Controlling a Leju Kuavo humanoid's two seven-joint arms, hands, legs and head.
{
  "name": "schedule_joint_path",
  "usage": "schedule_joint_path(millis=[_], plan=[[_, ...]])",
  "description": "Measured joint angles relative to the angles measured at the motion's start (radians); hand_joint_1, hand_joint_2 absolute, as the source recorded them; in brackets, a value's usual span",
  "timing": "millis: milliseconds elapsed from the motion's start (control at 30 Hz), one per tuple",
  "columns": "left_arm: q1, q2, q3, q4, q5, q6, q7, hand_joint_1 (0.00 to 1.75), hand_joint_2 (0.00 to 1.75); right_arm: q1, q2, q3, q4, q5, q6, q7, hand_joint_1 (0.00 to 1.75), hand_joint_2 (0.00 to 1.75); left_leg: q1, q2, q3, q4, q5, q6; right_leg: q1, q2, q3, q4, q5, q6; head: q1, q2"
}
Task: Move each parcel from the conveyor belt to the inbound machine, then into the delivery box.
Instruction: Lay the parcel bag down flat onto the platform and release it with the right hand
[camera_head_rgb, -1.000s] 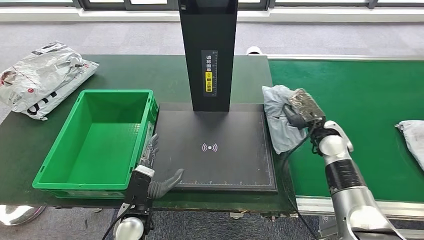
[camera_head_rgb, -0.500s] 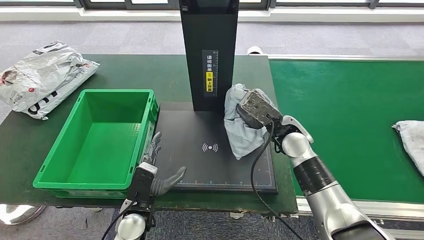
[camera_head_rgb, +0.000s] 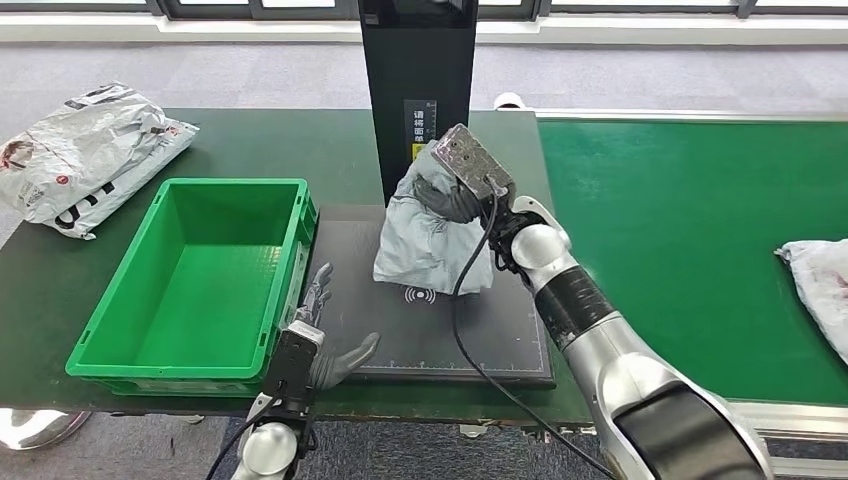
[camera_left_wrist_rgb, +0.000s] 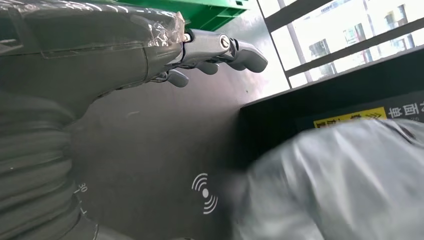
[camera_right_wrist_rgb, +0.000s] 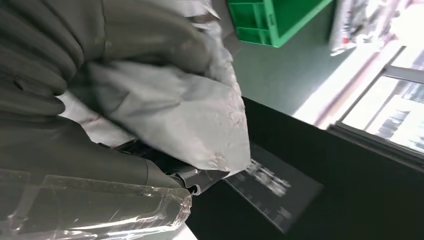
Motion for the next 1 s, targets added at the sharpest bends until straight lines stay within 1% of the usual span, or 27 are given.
schedule_joint_path(millis=[233, 467, 533, 633, 733, 800, 867, 933, 1000], plan=[[-0.007, 0.0, -0.007, 0.019, 0.011, -0.001, 0.002, 0.0, 1.75, -0.022, 0.014, 0.0, 0.138, -0.014, 0.002, 0.0, 0.0, 1.75, 0.0, 0.0, 0.0, 0.0, 0.0, 0.0, 0.0, 0.0, 0.0, 0.0, 0.0, 0.0, 0.0, 0.0], [-0.012, 0.0, -0.02, 0.033, 0.013, -0.005, 0.004, 0.0, 1.75, -0.021, 0.014, 0.0, 0.198, 0.002, 0.009, 0.007, 0.0, 1.75, 0.0, 0.0, 0.0, 0.0, 0.0, 0.0, 0.0, 0.0, 0.0, 0.0, 0.0, 0.0, 0.0, 0.0], [-0.012, 0.0, -0.021, 0.035, 0.013, -0.007, 0.004, 0.0, 1.75, -0.021, 0.016, 0.0, 0.208, 0.007, 0.023, 0.011, 0.0, 1.75, 0.0, 0.0, 0.0, 0.0, 0.0, 0.0, 0.0, 0.0, 0.0, 0.0, 0.0, 0.0, 0.0, 0.0], [-0.014, 0.0, -0.024, 0.039, 0.013, -0.009, 0.004, 0.0, 1.75, -0.016, 0.016, 0.0, 0.221, 0.012, 0.075, 0.01, 0.0, 1.75, 0.0, 0.0, 0.0, 0.0, 0.0, 0.0, 0.0, 0.0, 0.0, 0.0, 0.0, 0.0, 0.0, 0.0], [-0.016, 0.001, -0.026, 0.043, 0.015, -0.009, 0.005, 0.0, 1.75, -0.004, 0.016, 0.0, 0.22, 0.035, 0.111, -0.043, 0.0, 1.75, 0.0, 0.0, 0.0, 0.0, 0.0, 0.0, 0.0, 0.0, 0.0, 0.0, 0.0, 0.0, 0.0, 0.0], [-0.015, 0.002, -0.026, 0.044, 0.019, -0.004, 0.005, 0.0, 1.75, 0.01, 0.015, 0.005, 0.193, 0.053, 0.116, -0.095, 0.0, 1.75, 0.0, 0.0, 0.0, 0.0, 0.0, 0.0, 0.0, 0.0, 0.0, 0.0, 0.0, 0.0, 0.0, 0.0], [-0.014, 0.003, -0.026, 0.041, 0.023, 0.004, 0.007, 0.0, 1.75, 0.042, 0.007, 0.012, 0.116, 0.063, 0.111, -0.12, 0.0, 1.75, 0.0, 0.0, 0.0, 0.0, 0.0, 0.0, 0.0, 0.0, 0.0, 0.0, 0.0, 0.0, 0.0, 0.0], [-0.008, 0.004, -0.025, 0.032, 0.024, 0.013, 0.008, 0.0, 1.75, 0.094, -0.01, 0.017, -0.013, 0.068, 0.096, -0.115, 0.0, 1.75, 0.0, 0.0, 0.0, 0.0, 0.0, 0.0, 0.0, 0.0, 0.0, 0.0, 0.0, 0.0, 0.0, 0.0], [0.002, 0.005, -0.022, 0.02, 0.024, 0.022, 0.008, 0.0, 1.75, 0.163, -0.033, 0.017, -0.171, 0.077, 0.056, -0.121, 0.0, 1.75, 0.0, -0.001, 0.0, 0.0, 0.0, 0.0, 0.0, -0.001, 0.0, -0.001, 0.0, 0.0, 0.0, 0.0]])
